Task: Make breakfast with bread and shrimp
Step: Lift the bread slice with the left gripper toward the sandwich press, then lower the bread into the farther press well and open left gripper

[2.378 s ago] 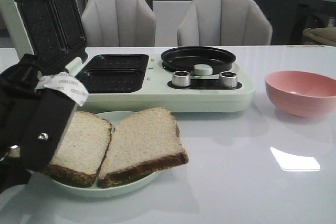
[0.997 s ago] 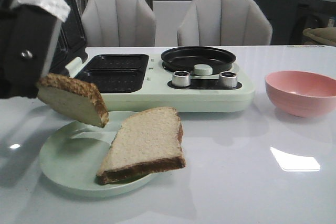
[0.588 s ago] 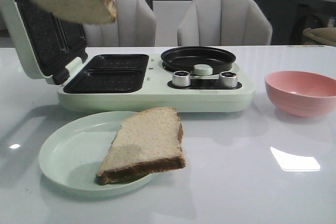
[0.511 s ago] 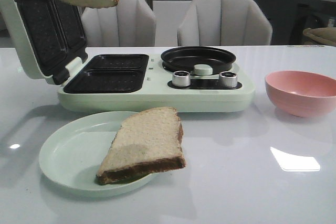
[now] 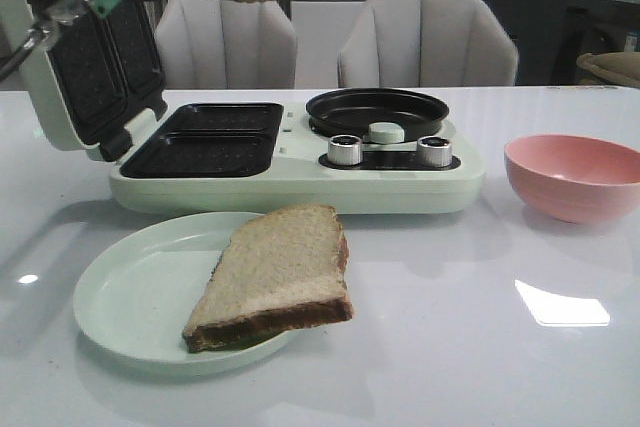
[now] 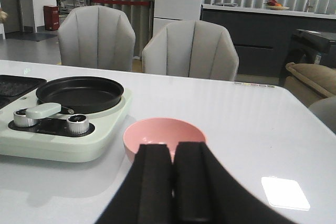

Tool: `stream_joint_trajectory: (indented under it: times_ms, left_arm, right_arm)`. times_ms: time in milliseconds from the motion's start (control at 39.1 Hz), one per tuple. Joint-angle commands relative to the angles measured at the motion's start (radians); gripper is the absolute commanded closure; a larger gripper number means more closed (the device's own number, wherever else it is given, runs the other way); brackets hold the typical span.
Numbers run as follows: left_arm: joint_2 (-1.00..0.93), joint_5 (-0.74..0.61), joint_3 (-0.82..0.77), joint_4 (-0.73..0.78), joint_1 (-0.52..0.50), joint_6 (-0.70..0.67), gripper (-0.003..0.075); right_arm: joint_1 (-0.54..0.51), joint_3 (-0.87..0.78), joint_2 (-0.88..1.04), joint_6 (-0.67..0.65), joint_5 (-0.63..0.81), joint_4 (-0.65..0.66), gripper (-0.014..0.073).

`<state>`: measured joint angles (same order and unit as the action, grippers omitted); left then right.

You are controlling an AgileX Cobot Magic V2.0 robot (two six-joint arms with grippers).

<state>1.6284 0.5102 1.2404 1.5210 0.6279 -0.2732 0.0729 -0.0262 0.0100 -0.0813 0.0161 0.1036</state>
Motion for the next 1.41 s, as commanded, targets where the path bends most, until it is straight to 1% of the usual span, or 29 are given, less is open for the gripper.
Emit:
stream_joint_trajectory:
  times_ms: [0,102,256,409,639,716,844,946,1176,1381]
  left_arm:
    - [0.042,0.017,0.092,0.052,-0.035,-0.012,0.0606]
    - [0.112,-0.019,0.138,0.059,-0.078,-0.012,0.0606]
    - [0.179,-0.112,0.171,0.08,-0.14,-0.012,0.0606]
    - [0.249,-0.125,0.209,0.083,-0.193,-0.012,0.0606]
    - [0.326,-0.174,0.278,0.091,-0.235,-0.014,0.0606]
    - [0.355,-0.18,0.311,0.091,-0.243,-0.041,0.0606]
    - [0.404,-0.23,0.353,0.098,-0.246,-0.056,0.0606]
    - [0.446,-0.222,0.388,0.098,-0.248,-0.056,0.0606]
    - [0.469,-0.171,0.355,0.098,-0.248,-0.1,0.0606]
    - [0.438,-0.214,0.266,0.098,-0.248,-0.102,0.0603]
  right_arm:
    - [0.002,0.016,0.016,0.007,0.072,-0.003,0.0452]
    - [0.002,0.016,0.016,0.007,0.072,-0.003,0.0452]
    - [0.002,0.016,0.016,0.007,0.072,-0.003,0.0452]
    - [0.002,0.016,0.016,0.007,0.072,-0.003,0.0452]
    - [0.002,0.016,0.016,0.007,0.072,-0.003,0.0452]
    - [0.002,0.016,0.016,0.007,0.072,-0.003,0.0452]
    - [0.002,0.016,0.016,0.007,0.072,-0.003,0.0452]
    - [0.002,0.016,0.016,0.007,0.072,-0.003,0.0452]
    - [0.002,0.016,0.016,0.007,0.072,-0.003,0.0452]
    - [0.002,0.016,0.016,0.007,0.072,-0.003,0.0452]
